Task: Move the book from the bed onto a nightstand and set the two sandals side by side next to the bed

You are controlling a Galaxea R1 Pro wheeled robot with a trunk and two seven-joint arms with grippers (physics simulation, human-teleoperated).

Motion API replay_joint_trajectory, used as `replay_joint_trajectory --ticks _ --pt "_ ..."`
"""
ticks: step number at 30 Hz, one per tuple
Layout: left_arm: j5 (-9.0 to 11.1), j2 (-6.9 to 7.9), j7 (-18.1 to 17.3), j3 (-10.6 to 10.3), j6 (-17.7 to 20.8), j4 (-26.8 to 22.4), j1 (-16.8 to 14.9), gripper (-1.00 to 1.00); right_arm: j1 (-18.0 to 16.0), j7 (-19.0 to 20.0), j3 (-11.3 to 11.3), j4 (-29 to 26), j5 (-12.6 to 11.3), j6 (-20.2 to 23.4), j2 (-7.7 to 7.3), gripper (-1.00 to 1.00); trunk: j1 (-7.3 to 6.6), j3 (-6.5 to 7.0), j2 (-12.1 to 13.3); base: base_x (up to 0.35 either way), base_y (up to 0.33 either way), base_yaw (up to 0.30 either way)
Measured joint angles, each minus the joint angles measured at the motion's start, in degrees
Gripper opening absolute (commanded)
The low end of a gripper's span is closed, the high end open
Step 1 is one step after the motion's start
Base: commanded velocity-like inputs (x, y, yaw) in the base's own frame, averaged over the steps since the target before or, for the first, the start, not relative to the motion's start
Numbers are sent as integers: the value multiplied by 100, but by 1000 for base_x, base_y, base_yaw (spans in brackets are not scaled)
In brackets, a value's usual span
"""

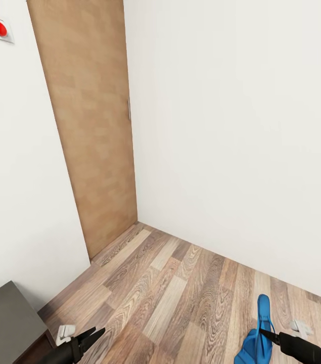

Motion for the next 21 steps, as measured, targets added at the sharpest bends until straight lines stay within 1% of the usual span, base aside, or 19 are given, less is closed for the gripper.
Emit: replay_joint_trajectory --ticks 10,12,15,16,21 --pt "1 -7 0 0 2 0 0 100 0 1 0 1 -3 0 7 -100 0 0 0 0 0 0" --pt "-42 58 -11 64 -7 -17 52 100 -69 63 -16 -61 -40 21 -43 -100 0 0 0 0 0 0" --pt "-42 155 -13 70 -7 -16 52 100 -169 69 -12 -62 -36 17 -44 -100 0 0 0 0 0 0" --pt "-42 167 -14 70 -7 -13 67 100 -184 68 -6 -44 -31 10 -42 -100 0 0 0 0 0 0" --pt "-42 217 -24 70 -6 -9 138 100 -146 71 7 122 -18 -65 47 -100 0 0 0 0 0 0"
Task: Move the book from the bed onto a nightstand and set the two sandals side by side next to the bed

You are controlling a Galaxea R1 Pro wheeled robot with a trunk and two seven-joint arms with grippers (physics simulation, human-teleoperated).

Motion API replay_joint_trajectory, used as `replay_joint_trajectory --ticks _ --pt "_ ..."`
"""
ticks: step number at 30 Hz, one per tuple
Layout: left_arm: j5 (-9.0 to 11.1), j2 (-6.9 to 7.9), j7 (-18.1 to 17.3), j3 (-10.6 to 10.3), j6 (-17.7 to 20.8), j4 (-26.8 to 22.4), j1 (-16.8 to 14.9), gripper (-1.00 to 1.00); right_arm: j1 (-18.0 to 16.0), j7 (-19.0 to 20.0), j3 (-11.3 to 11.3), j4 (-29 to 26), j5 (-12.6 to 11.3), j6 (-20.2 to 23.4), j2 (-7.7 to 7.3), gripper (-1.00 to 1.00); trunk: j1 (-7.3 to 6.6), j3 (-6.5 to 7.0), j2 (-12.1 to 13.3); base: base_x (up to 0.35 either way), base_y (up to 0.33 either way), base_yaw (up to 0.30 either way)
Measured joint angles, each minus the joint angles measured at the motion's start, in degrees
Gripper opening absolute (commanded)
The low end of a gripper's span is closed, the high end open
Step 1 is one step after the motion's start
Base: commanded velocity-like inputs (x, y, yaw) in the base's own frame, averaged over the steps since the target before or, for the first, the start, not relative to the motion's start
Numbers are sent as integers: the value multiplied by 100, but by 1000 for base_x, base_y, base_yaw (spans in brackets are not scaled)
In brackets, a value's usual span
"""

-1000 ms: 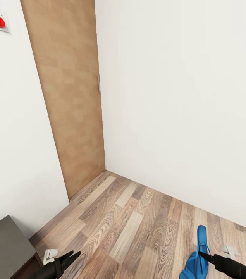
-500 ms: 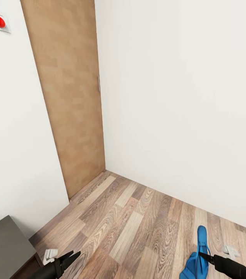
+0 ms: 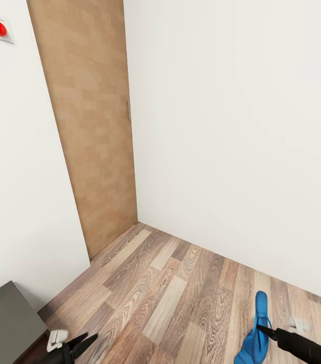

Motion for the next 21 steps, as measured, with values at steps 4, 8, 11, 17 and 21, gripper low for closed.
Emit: replay_joint_trajectory --ticks 4,8,11,17,21 --pt "0 18 -2 0 0 0 10 100 5 -4 5 132 8 -22 26 -100 0 0 0 0 0 0" --pt "0 21 -2 0 0 1 11 100 5 1 8 264 1 -26 29 -100 0 0 0 0 0 0" --pt "0 22 -2 0 0 1 11 100 6 6 12 363 -8 -27 27 -100 0 0 0 0 0 -31" --pt "-1 21 -2 -1 0 2 10 100 8 7 23 559 -22 -27 27 -100 0 0 0 0 0 -238" --pt "-1 21 -2 -1 0 3 10 100 8 8 25 692 -24 -27 23 -100 0 0 0 0 0 -292"
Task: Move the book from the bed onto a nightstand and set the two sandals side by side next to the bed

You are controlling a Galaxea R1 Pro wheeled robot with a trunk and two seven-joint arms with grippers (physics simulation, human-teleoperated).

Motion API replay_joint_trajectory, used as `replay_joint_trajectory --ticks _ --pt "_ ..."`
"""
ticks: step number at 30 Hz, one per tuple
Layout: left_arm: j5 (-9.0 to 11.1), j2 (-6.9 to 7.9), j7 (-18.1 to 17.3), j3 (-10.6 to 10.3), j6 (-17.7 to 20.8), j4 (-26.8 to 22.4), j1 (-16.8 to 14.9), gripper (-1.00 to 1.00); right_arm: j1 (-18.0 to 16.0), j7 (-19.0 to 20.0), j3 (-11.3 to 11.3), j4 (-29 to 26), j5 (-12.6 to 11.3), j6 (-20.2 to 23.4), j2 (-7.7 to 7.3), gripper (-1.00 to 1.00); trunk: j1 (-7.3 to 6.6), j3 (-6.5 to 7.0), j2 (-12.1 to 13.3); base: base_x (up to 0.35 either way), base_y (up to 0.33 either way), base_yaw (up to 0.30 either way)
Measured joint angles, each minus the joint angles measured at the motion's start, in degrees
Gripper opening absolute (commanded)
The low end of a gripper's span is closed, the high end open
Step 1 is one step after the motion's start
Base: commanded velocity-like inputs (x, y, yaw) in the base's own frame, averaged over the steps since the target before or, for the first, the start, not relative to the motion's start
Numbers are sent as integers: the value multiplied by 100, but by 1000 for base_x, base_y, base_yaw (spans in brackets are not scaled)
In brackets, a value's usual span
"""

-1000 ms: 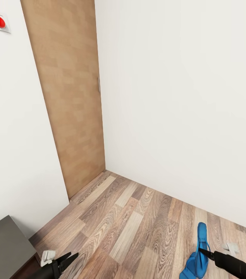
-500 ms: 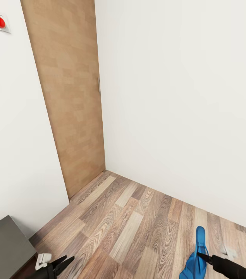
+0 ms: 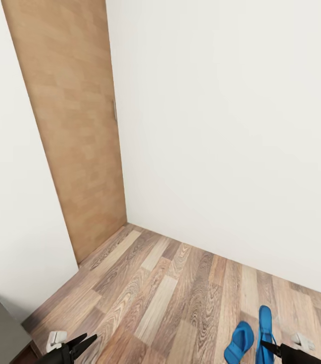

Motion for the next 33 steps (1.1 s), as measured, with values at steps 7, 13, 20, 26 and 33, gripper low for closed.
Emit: replay_joint_trajectory --ticks 7,13,20,26,33 --pt "0 0 0 0 0 0 0 100 -1 4 -3 462 -7 0 -1 -100 0 0 0 0 0 -299" --pt "0 0 0 0 0 0 0 100 -1 -1 -1 461 -6 0 -1 -100 0 0 0 0 0 -300" --pt "0 0 0 0 0 0 0 100 0 -5 0 462 -5 0 1 -100 0 8 0 0 0 -300" --pt "0 0 0 0 0 0 0 100 1 -5 0 462 -5 0 1 -100 0 21 0 0 0 -300" --pt "3 0 0 0 0 0 0 100 -1 -5 0 462 -5 0 0 -100 0 37 0 0 0 -300"
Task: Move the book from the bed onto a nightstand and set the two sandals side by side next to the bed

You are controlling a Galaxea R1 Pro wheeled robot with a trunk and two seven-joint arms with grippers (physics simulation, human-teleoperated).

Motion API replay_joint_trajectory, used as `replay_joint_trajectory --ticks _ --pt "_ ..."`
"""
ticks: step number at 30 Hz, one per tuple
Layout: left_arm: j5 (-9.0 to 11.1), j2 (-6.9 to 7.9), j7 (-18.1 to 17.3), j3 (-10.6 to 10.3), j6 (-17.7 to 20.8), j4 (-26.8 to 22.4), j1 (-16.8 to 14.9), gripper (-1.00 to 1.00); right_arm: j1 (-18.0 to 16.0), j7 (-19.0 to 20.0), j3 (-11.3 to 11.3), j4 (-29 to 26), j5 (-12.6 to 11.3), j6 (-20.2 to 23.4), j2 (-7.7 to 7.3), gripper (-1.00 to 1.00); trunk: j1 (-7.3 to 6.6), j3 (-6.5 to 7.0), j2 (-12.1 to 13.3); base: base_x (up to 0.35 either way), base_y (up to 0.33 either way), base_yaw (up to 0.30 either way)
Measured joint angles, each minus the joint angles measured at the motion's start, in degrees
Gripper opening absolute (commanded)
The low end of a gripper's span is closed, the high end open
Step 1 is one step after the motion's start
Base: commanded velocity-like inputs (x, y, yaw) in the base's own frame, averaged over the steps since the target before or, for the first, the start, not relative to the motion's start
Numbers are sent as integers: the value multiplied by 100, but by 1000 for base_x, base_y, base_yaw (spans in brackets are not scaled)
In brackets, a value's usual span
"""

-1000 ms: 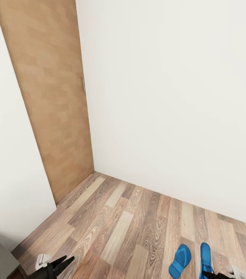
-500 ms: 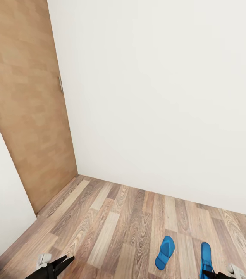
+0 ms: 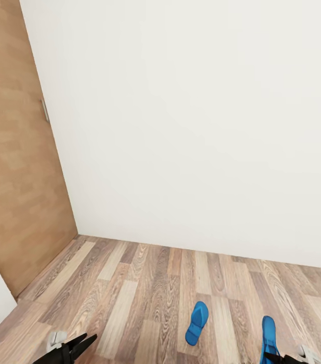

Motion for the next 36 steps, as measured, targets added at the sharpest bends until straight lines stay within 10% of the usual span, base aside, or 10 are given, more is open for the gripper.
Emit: replay_joint_trajectory --ticks 36 --pt "0 0 4 0 0 9 0 100 0 0 -4 -1 -1 0 -1 -100 0 96 0 0 0 -300"
